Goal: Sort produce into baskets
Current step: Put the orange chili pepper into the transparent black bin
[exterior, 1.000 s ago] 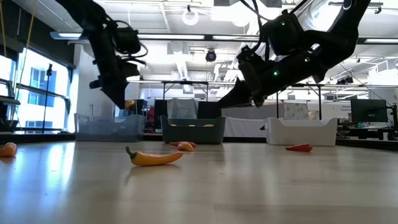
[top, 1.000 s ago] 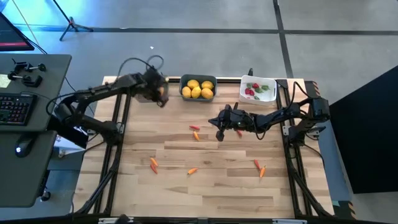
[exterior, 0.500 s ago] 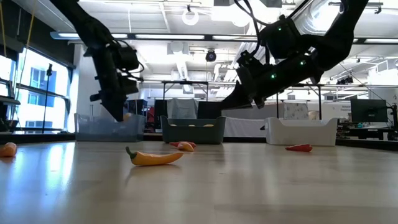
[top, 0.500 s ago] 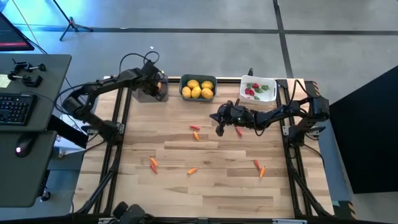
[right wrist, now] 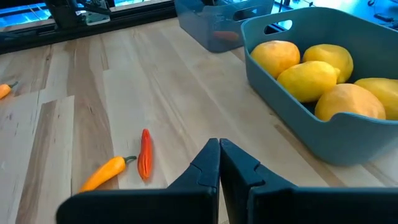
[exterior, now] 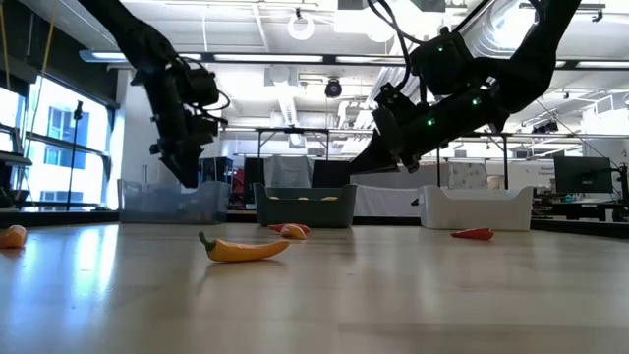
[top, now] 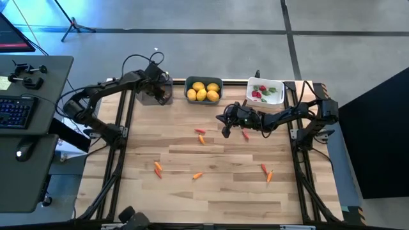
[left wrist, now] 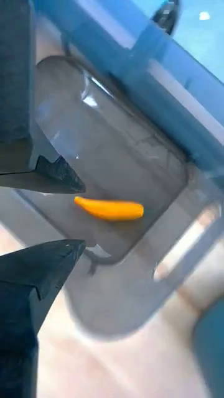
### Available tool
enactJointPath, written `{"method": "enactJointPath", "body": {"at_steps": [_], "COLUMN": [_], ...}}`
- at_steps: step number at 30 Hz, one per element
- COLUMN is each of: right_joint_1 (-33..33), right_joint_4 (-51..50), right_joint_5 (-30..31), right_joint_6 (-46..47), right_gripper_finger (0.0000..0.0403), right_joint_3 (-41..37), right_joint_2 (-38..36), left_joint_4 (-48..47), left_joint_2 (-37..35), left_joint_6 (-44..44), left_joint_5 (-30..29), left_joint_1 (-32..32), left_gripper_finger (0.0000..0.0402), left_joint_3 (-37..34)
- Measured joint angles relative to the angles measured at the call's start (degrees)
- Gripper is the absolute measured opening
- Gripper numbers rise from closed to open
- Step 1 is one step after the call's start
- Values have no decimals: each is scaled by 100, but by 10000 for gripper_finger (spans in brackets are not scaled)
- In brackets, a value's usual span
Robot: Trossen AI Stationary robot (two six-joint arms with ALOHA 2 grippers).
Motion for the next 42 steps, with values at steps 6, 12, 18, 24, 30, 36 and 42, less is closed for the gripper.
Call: {"method": "enactJointPath", "body": {"at_steps": [6,12,18,24,30,36,42], "right_joint_1": [0,2,258,584,756,765,754], "right_joint_4": [-2,-574,-2512,-5191,-6492,-7032,-7063], "right_joint_5": [-39,-84,-53,279,320,303,113], "right_joint_6": [-3,127,1092,2304,3027,3407,3425], "right_gripper_finger": [0,0,10,79,137,145,87], "right_joint_3": [0,7,92,585,769,787,761], "right_joint_2": [0,-55,-540,-809,-811,-809,-808], "left_joint_4": [-393,-616,135,2616,4144,5205,5799], "left_joint_2": [-694,-1502,-1856,-1994,-1997,-1997,-2069], "left_joint_6": [435,496,-141,-638,-875,-1072,-1258], "left_joint_5": [3,8,33,618,633,635,629], "left_joint_1": [-668,-1673,-2559,-2950,-3067,-2999,-2765], "left_gripper_finger": [99,55,9,1,0,0,0], "left_joint_3": [-2,0,-330,-1422,-2063,-2666,-3136]}}
